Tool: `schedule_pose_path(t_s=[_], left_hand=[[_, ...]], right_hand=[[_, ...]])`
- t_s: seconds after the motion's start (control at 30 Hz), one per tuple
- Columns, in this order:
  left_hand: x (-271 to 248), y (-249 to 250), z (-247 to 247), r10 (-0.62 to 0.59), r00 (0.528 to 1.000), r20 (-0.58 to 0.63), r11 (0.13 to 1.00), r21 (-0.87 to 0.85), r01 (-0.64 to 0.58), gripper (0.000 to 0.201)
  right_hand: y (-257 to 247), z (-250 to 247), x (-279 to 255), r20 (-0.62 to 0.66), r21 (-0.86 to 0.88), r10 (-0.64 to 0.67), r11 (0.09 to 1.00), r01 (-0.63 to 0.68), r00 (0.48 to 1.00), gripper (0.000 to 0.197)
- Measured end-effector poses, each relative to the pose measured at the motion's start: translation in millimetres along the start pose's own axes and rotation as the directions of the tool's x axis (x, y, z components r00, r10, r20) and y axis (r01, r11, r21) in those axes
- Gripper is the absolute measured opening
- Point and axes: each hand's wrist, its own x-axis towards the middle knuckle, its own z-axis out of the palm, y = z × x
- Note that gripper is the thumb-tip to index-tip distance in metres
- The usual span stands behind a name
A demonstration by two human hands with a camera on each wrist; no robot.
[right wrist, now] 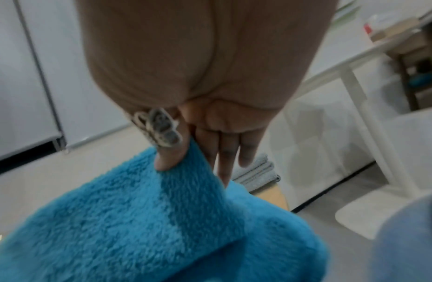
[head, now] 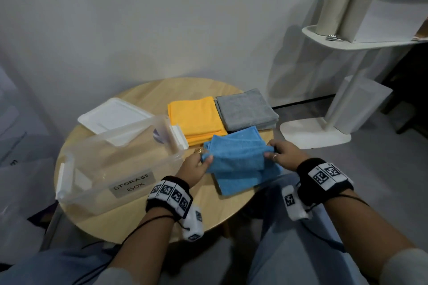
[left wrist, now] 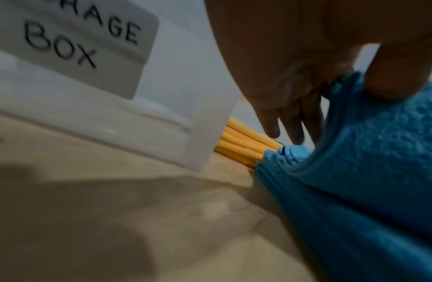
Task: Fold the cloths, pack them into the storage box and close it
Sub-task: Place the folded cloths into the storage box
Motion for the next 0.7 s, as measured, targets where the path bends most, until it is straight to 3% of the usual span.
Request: schedule_pose_path(t_s=[0.07, 0.1, 0.17, 0.23, 0.37, 0.47, 0.57, 0.7], left_hand=[[15.8, 7.6, 3.6, -0.057, 0.990, -0.129, 0.985, -0.172, 0.034, 0.029], [21.4, 10.6, 7.1, -0.102, 0.984, -0.147, 0.959, -0.277, 0.058, 0.023], [31.5, 11.2, 13.5, -0.146, 0.985, -0.091, 0.913, -0.396, 0.099, 0.031], [40.0, 4.1, 21.3, -0.117, 0.991, -0.058, 0.949, -0.301, 0.094, 0.040], [52.3, 5.1, 31.7, -0.032, 0.988, -0.152, 0.999, 0.035, 0.038, 0.023], [61.8, 10.4, 37.1, -0.093, 0.980, -0.177, 0.970, 0.205, 0.129, 0.022], [66.8, 6.5, 45.2, -0.174, 0.968, -0.179, 0.930, 0.293, 0.221, 0.032], [70.2, 4.2, 51.8, -0.230, 0.946, -0.228, 0.930, 0.233, 0.283, 0.032]], right_hand=[[0.7, 1.3, 15.9, -0.074, 0.317, 0.105, 0.945, -0.077, 0.992, 0.010], [1.5, 3.6, 22.2, -0.087, 0.412, 0.179, 0.902, -0.129, 0.980, 0.020], [1.8, 12.1, 37.3, -0.099, 0.422, 0.275, 0.882, -0.210, 0.956, 0.032], [4.6, 19.4, 49.5, -0.133, 0.303, 0.328, 0.912, -0.277, 0.935, 0.035], [13.8, 30.5, 64.8, -0.146, 0.155, 0.375, 0.922, -0.354, 0.915, 0.021], [20.8, 37.7, 72.3, -0.132, 0.092, 0.402, 0.915, -0.392, 0.906, 0.030], [21.5, 42.3, 75.3, -0.158, 0.052, 0.397, 0.918, -0.394, 0.904, 0.033], [22.6, 50.7, 78.6, -0.246, 0.088, 0.383, 0.924, -0.373, 0.890, 0.026]])
